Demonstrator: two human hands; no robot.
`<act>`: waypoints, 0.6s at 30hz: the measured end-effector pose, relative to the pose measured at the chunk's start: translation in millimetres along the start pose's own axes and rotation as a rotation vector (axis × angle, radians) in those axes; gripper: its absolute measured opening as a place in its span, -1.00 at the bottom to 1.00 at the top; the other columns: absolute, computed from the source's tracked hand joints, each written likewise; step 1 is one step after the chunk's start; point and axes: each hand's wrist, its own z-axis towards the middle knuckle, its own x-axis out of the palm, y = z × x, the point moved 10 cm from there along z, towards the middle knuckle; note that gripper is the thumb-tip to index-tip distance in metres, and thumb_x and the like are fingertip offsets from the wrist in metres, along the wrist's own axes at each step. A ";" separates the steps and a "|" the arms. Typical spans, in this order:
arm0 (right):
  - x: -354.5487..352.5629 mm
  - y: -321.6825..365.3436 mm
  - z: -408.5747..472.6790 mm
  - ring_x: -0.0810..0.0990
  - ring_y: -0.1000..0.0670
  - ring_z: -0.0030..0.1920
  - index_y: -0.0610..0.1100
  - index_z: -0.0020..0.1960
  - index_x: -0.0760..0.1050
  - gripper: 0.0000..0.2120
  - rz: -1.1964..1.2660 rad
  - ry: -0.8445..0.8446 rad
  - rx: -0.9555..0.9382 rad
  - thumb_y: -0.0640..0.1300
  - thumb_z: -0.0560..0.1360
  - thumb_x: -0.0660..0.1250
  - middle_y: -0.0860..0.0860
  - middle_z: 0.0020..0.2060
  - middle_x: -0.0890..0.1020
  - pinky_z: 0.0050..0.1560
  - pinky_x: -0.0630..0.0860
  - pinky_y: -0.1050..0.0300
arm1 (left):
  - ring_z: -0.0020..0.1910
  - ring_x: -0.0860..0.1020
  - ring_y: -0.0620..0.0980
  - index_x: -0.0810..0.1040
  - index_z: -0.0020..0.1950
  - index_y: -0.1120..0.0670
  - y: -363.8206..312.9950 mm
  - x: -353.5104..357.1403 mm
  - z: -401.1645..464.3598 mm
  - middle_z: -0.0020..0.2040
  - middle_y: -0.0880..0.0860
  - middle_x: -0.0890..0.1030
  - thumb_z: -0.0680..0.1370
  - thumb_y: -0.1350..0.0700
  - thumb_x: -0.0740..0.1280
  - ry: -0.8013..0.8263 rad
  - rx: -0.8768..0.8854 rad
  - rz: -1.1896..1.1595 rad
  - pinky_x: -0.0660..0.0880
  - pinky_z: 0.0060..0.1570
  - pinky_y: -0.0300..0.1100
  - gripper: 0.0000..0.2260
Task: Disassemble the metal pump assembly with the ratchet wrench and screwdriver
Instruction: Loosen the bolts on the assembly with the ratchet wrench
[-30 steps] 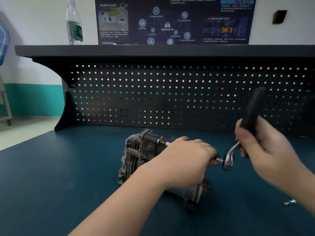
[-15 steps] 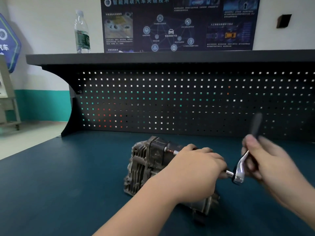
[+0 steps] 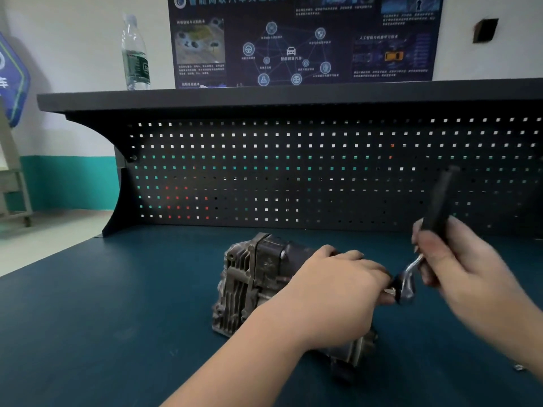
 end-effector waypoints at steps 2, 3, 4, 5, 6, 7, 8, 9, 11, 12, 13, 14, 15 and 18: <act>5.7 28.6 -5.9 0.47 0.15 -0.42 0.13 -0.09 0.34 -0.75 -0.272 0.039 -0.271 0.26 0.57 0.05 0.18 -0.33 0.53 -0.42 0.37 0.39 | 0.18 0.41 -0.11 0.52 0.13 -0.02 2.5 -1.1 0.6 0.20 -0.16 0.53 0.62 -0.01 0.14 0.010 -0.001 -0.055 0.29 0.11 -0.10 -0.79; 5.0 30.6 -9.2 0.49 0.19 -0.41 0.15 -0.09 0.31 -0.77 -0.325 0.008 -0.309 0.26 0.58 0.02 0.22 -0.31 0.53 -0.42 0.35 0.43 | 0.21 0.40 -0.11 0.53 0.14 -0.01 2.9 -2.6 0.7 0.23 -0.16 0.52 0.61 0.00 0.15 0.006 0.004 -0.071 0.28 0.13 -0.11 -0.79; 1.0 28.8 -10.4 0.50 0.21 -0.41 0.17 -0.09 0.31 -0.75 -0.313 -0.052 -0.279 0.29 0.57 0.00 0.24 -0.32 0.54 -0.44 0.35 0.45 | 0.23 0.40 -0.11 0.54 0.15 -0.01 3.2 -3.3 0.5 0.25 -0.15 0.51 0.62 0.00 0.15 0.003 0.006 -0.074 0.27 0.16 -0.11 -0.78; -4.3 22.0 -10.4 0.50 0.20 -0.43 0.17 -0.11 0.33 -0.70 -0.239 -0.112 -0.198 0.34 0.54 0.00 0.23 -0.36 0.54 -0.46 0.35 0.44 | 0.23 0.40 -0.10 0.53 0.16 0.00 3.1 -3.3 0.2 0.24 -0.13 0.52 0.62 0.01 0.15 0.002 0.000 -0.066 0.27 0.17 -0.10 -0.78; -9.2 11.0 -10.9 0.49 0.16 -0.46 0.18 -0.13 0.35 -0.65 -0.151 -0.159 -0.112 0.40 0.50 0.00 0.18 -0.41 0.54 -0.49 0.35 0.41 | 0.21 0.42 -0.07 0.52 0.15 0.01 2.4 -3.2 -0.3 0.20 -0.11 0.54 0.62 0.02 0.14 -0.003 -0.008 -0.045 0.29 0.16 -0.09 -0.79; -13.2 3.2 -12.1 0.48 0.12 -0.48 0.19 -0.15 0.37 -0.62 -0.097 -0.202 -0.064 0.45 0.47 -0.01 0.13 -0.46 0.53 -0.52 0.34 0.37 | 0.17 0.44 -0.04 0.51 0.12 0.02 0.1 -3.3 -0.7 0.15 -0.08 0.55 0.62 0.04 0.14 -0.011 -0.012 -0.011 0.30 0.13 -0.07 -0.81; -17.2 -0.7 -12.2 0.47 0.11 -0.49 0.20 -0.16 0.37 -0.60 -0.100 -0.238 -0.054 0.47 0.46 -0.01 0.11 -0.48 0.52 -0.53 0.34 0.35 | 0.13 0.45 -0.02 0.50 0.09 0.03 -2.5 -4.1 -0.8 0.10 -0.07 0.56 0.62 0.05 0.13 -0.023 -0.013 0.021 0.31 0.11 -0.06 -0.82; -19.5 -0.3 -11.5 0.47 0.11 -0.50 0.19 -0.17 0.37 -0.60 -0.136 -0.256 -0.064 0.47 0.46 -0.02 0.11 -0.49 0.52 -0.54 0.34 0.36 | 0.10 0.45 0.00 0.49 0.07 0.03 -4.9 -5.3 -1.0 0.07 -0.06 0.55 0.62 0.07 0.13 -0.035 -0.014 0.044 0.32 0.09 -0.06 -0.84; -21.2 1.6 -10.5 0.47 0.12 -0.50 0.18 -0.18 0.36 -0.60 -0.189 -0.271 -0.080 0.45 0.48 -0.02 0.11 -0.49 0.52 -0.53 0.33 0.38 | 0.07 0.46 0.01 0.48 0.06 0.03 -7.2 -7.2 -1.5 0.03 -0.05 0.55 0.60 0.12 0.13 -0.058 -0.016 0.057 0.32 0.07 -0.09 -0.85; -21.4 3.0 -11.4 0.46 0.12 -0.50 0.18 -0.19 0.36 -0.61 -0.190 -0.277 -0.087 0.43 0.50 -0.02 0.12 -0.49 0.52 -0.53 0.33 0.38 | 0.06 0.46 0.02 0.47 0.07 0.02 -7.2 -7.7 -1.7 0.03 -0.04 0.55 0.59 0.13 0.13 -0.066 -0.018 0.056 0.33 0.06 -0.10 -0.85; -21.7 4.2 -12.1 0.46 0.13 -0.51 0.18 -0.19 0.35 -0.62 -0.187 -0.286 -0.089 0.42 0.51 -0.02 0.13 -0.49 0.51 -0.53 0.33 0.38 | 0.06 0.46 0.01 0.47 0.08 0.02 -7.0 -8.0 -1.8 0.03 -0.04 0.56 0.58 0.13 0.13 -0.068 -0.017 0.055 0.33 0.05 -0.11 -0.84; -21.7 4.5 -12.1 0.46 0.14 -0.51 0.18 -0.19 0.35 -0.63 -0.185 -0.293 -0.088 0.41 0.51 -0.02 0.14 -0.49 0.51 -0.53 0.33 0.39 | 0.06 0.46 0.01 0.47 0.08 0.02 -7.2 -8.1 -1.9 0.03 -0.04 0.56 0.59 0.13 0.13 -0.068 -0.012 0.055 0.34 0.05 -0.12 -0.84; -21.4 5.1 -12.2 0.46 0.15 -0.51 0.19 -0.19 0.35 -0.64 -0.181 -0.299 -0.083 0.40 0.52 -0.02 0.15 -0.48 0.52 -0.53 0.32 0.41 | 0.07 0.47 0.00 0.47 0.09 0.01 -7.2 -8.4 -2.1 0.04 -0.05 0.56 0.60 0.11 0.13 -0.068 -0.005 0.051 0.34 0.06 -0.11 -0.84; -18.3 6.8 -13.2 0.49 0.17 -0.47 0.21 -0.18 0.34 -0.66 -0.195 -0.316 -0.077 0.38 0.53 -0.03 0.19 -0.44 0.54 -0.50 0.33 0.44 | 0.10 0.46 -0.02 0.48 0.08 0.00 -3.6 -10.8 -2.2 0.05 -0.06 0.57 0.61 0.08 0.14 -0.066 0.001 0.012 0.34 0.10 -0.13 -0.85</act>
